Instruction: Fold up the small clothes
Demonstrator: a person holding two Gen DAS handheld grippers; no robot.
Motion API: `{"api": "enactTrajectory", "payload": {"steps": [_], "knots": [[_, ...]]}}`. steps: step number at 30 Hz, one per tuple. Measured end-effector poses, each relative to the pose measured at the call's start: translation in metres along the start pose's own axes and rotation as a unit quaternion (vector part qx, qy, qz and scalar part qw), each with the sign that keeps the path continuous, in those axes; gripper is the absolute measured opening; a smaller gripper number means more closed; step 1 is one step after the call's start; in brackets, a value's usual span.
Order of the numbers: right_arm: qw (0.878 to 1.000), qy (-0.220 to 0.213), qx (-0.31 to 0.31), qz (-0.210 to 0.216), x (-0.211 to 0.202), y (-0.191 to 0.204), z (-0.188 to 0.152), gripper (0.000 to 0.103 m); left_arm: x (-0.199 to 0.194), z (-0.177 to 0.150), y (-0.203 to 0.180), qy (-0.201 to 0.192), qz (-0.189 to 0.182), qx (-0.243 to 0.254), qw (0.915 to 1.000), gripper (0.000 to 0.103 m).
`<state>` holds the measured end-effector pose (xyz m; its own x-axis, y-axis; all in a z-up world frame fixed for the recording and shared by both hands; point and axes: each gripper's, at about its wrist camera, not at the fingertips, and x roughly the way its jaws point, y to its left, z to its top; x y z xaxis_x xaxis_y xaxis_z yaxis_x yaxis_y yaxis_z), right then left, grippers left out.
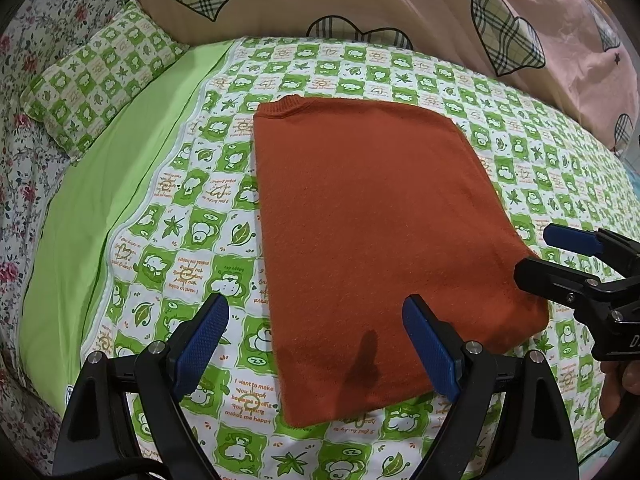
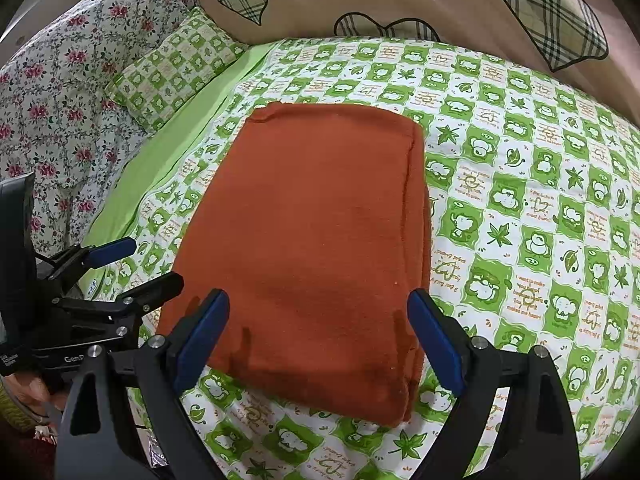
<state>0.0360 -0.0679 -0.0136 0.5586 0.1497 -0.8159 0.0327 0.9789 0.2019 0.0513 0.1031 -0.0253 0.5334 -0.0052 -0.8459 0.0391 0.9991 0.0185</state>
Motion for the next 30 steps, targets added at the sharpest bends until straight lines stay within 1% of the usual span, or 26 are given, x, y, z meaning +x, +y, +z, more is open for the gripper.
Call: {"api": "enactTrajectory", "payload": {"steps": [4, 7, 13, 19, 30], "knots": [[1.0, -0.001, 0.0, 0.0, 0.001, -0.001, 0.0, 0.091, -0.001, 0.001, 0.0, -0.003, 0.004, 0.001, 1.0, 0.089], [1.0, -0.002, -0.002, -0.001, 0.001, 0.0, 0.0, 0.091, -0.003, 0.003, -0.001, -0.015, 0.017, 0.004, 0.9997, 0.089], [1.0, -0.006, -0.002, -0.004, 0.001, -0.004, 0.007, 0.091, -0.002, 0.007, 0.001, -0.016, 0.013, 0.003, 0.9998, 0.089], [1.0, -0.006, -0.002, -0.004, 0.003, -0.004, 0.008, 0.091, 0.0, 0.008, 0.005, -0.015, 0.02, -0.001, 0.9997, 0.089], [1.0, -0.008, -0.008, -0.009, 0.01, -0.008, 0.016, 0.091, -0.001, 0.014, 0.01, -0.018, 0.02, -0.012, 0.9996, 0.089]]}}
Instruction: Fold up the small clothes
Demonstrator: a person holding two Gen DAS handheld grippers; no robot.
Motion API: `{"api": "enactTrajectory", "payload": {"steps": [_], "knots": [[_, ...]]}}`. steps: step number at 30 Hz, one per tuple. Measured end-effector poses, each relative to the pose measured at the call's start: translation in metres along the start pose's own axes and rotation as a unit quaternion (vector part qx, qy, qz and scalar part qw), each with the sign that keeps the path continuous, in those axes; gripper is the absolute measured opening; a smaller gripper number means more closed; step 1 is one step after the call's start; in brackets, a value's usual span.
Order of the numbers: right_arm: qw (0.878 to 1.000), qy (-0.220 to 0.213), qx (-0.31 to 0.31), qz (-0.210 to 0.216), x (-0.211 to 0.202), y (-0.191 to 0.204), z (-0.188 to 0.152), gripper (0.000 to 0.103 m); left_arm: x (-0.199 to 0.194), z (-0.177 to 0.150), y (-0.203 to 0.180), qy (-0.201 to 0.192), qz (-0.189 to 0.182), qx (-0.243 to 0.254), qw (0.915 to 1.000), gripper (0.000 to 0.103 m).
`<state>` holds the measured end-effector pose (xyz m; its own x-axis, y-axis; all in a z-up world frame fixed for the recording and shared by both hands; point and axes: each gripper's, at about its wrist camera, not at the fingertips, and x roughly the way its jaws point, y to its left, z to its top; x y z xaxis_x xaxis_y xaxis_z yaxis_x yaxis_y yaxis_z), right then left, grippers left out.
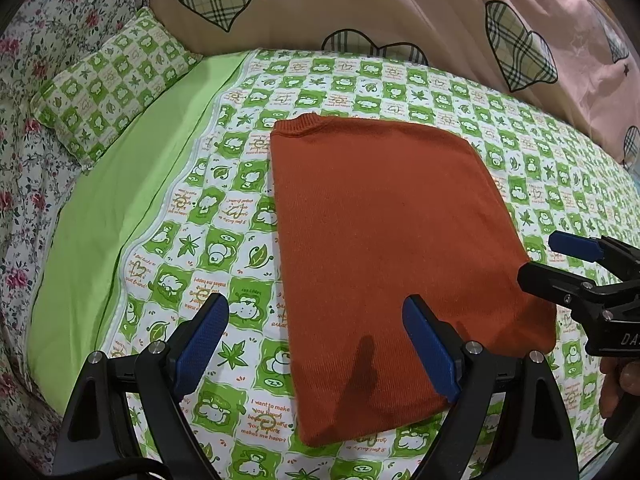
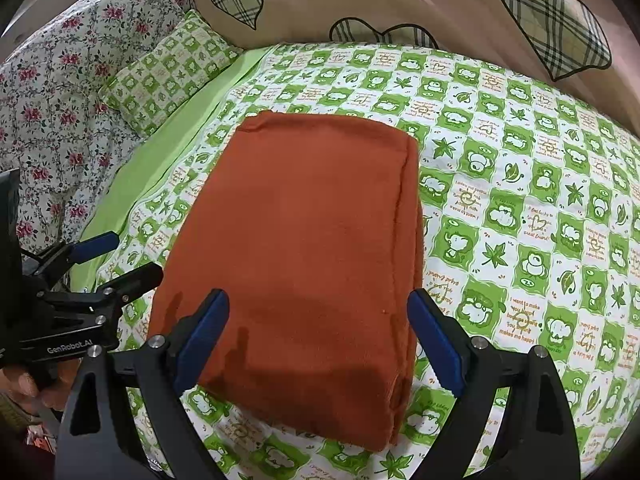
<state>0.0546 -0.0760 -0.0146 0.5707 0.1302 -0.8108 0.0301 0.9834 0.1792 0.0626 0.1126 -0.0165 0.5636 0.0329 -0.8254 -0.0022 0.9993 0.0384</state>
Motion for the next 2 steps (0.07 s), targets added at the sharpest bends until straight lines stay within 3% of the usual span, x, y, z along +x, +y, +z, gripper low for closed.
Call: {"api": "enactTrajectory", "payload": {"steps": [2], "knots": [[1.0, -0.001, 0.0, -0.001, 0.0009, -0.0014, 0.0007, 0.091, -0.0014, -0.0004, -0.0009, -0.001, 0.004, 0.004, 1.0, 0.089]]}}
